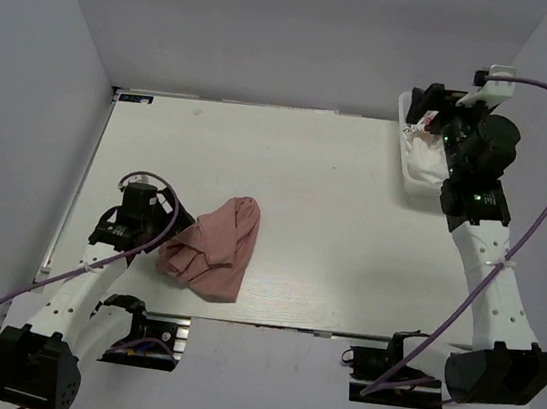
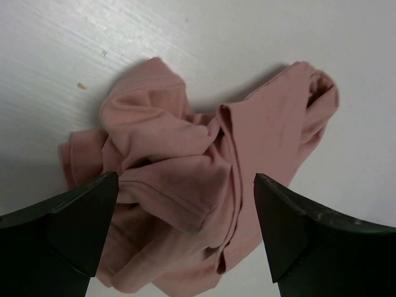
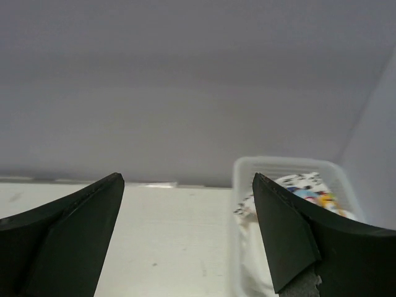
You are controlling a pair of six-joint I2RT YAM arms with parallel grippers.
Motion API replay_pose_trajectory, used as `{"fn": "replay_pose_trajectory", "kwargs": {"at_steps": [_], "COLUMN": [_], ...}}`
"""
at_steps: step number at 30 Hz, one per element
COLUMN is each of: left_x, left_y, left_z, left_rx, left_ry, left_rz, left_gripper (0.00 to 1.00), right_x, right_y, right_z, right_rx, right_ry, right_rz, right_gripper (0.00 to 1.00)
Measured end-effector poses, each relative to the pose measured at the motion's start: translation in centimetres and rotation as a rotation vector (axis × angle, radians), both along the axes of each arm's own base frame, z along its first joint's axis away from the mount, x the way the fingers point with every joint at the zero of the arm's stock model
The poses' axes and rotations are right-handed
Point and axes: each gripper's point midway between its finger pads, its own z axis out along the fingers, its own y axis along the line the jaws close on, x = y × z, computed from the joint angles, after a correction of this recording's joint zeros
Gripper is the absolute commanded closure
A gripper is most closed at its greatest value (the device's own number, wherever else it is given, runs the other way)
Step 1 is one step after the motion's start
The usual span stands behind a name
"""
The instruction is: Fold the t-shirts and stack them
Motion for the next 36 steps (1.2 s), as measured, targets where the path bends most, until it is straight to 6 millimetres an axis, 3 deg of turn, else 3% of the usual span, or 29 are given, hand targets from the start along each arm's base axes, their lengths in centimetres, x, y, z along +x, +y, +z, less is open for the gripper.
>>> {"fn": "replay_pose_trajectory", "kwargs": {"at_steps": [3,5,9,12,15,18,19,20,23,28,30,31,32,33,36], "left_x": [-1.0,-1.6,-2.1,-2.2,-2.0,-1.6,-1.5,-1.3,-1.1,-1.1,-1.0,-0.9,-0.8,-0.7,-0.4], "left_y": [0.1,0.2,0.2,0.4,0.4,0.3,0.2,0.1,-0.1,-0.5,-0.6,-0.7,-0.7,-0.8,-1.2], "left_z": [-1.2,-1.7,-2.5,-3.2,-3.8,-4.5,-4.7,-4.7,-4.6,-3.8,-3.0,-2.6,-2.2,-1.8,-1.2], "left_rx": [0.003,0.004,0.003,0.006,0.009,0.011,0.012,0.009,0.004,-0.013,-0.022,-0.026,-0.030,-0.036,-0.051], "left_ry": [0.047,0.075,0.099,0.113,0.123,0.140,0.143,0.142,0.133,0.084,0.049,0.030,0.015,-0.002,-0.028], "left_rz": [0.000,0.003,0.011,0.022,0.022,0.018,0.010,0.009,-0.008,-0.026,-0.033,-0.035,-0.037,-0.041,-0.056], "left_gripper": [0.00,0.00,0.14,0.34,0.51,0.76,0.93,1.00,1.00,1.00,1.00,1.00,1.00,1.00,1.00], "right_x": [-1.1,-0.9,-0.8,-2.5,-5.2,-7.7,-8.5,-8.9,-10.3,-10.4,-9.9,-9.6,-9.5,-9.2,-8.7], "right_y": [3.9,7.1,15.2,21.5,26.6,30.2,31.2,31.9,33.9,36.5,37.0,36.9,36.7,36.5,35.9], "right_z": [-2.1,-5.3,-14.9,-21.6,-27.3,-32.3,-33.7,-34.9,-37.6,-39.1,-39.7,-40.1,-40.4,-40.6,-40.5], "right_rx": [0.039,0.056,0.055,0.017,-0.033,-0.069,-0.078,-0.088,-0.113,-0.127,-0.136,-0.140,-0.148,-0.143,-0.138], "right_ry": [0.044,0.125,0.382,0.558,0.699,0.826,0.865,0.891,0.952,0.961,0.953,0.952,0.951,0.953,0.938], "right_rz": [0.127,0.217,0.404,0.532,0.632,0.699,0.718,0.729,0.753,0.746,0.707,0.682,0.663,0.637,0.593], "right_gripper": [0.10,0.10,0.10,0.10,0.10,0.10,0.10,0.10,0.10,0.11,0.34,0.52,0.91,1.00,1.00]}}
